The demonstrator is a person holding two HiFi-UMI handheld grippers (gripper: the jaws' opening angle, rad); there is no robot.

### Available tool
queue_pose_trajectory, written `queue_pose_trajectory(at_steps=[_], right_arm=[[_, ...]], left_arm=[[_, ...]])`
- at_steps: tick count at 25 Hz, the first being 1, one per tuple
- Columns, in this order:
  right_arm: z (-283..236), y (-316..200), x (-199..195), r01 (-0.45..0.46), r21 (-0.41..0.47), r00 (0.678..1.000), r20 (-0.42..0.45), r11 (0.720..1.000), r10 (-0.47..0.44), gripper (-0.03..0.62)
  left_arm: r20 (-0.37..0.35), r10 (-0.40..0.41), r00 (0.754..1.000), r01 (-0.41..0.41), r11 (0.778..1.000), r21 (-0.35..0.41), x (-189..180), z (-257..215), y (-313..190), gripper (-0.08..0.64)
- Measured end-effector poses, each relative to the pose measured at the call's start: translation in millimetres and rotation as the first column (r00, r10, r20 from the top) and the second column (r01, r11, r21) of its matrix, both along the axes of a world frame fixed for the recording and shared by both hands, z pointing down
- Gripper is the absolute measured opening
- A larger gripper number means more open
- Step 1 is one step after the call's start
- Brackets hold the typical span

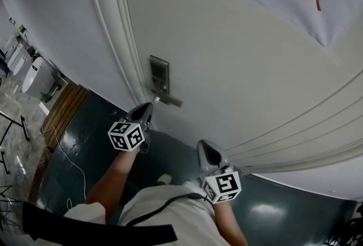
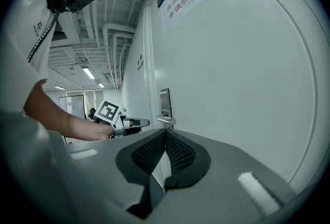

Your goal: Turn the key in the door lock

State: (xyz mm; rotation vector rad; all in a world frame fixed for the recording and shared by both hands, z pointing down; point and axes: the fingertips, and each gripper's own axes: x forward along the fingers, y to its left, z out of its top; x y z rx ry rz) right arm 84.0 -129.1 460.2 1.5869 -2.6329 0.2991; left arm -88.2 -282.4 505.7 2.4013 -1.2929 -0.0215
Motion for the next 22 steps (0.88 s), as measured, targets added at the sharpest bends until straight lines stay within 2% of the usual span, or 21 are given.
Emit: queue_pose_trajectory(at_steps=[2,9,15,22], right_arm=[[-3,1,3,-0.002,0.007,1.000,0.001,1.000,0.002,0.009],[-13,6,18,-0.028,0.028,1.000,-0.002,0.999,0.028,0.009],[-33,17,33,-0.049,0.062,0.999,-0.001,0.997,0.049,0.009],[-54,28,46,-0.085,0.103,0.996,0.020,0.991,0.084,0.009]], left_arm=[[0.038,0.026,0.999,-0.029,0.998,0.055,14,-16,9,0.006],[0.090,0.113,0.990,-0.128,0.975,0.180,62,-58,43,0.005],[0.126,0.188,0.974,-0.213,0.950,0.228,102,-75,74,0.005],[0.117,0.242,0.963,-0.266,0.924,0.276,128,-96,96,0.005]])
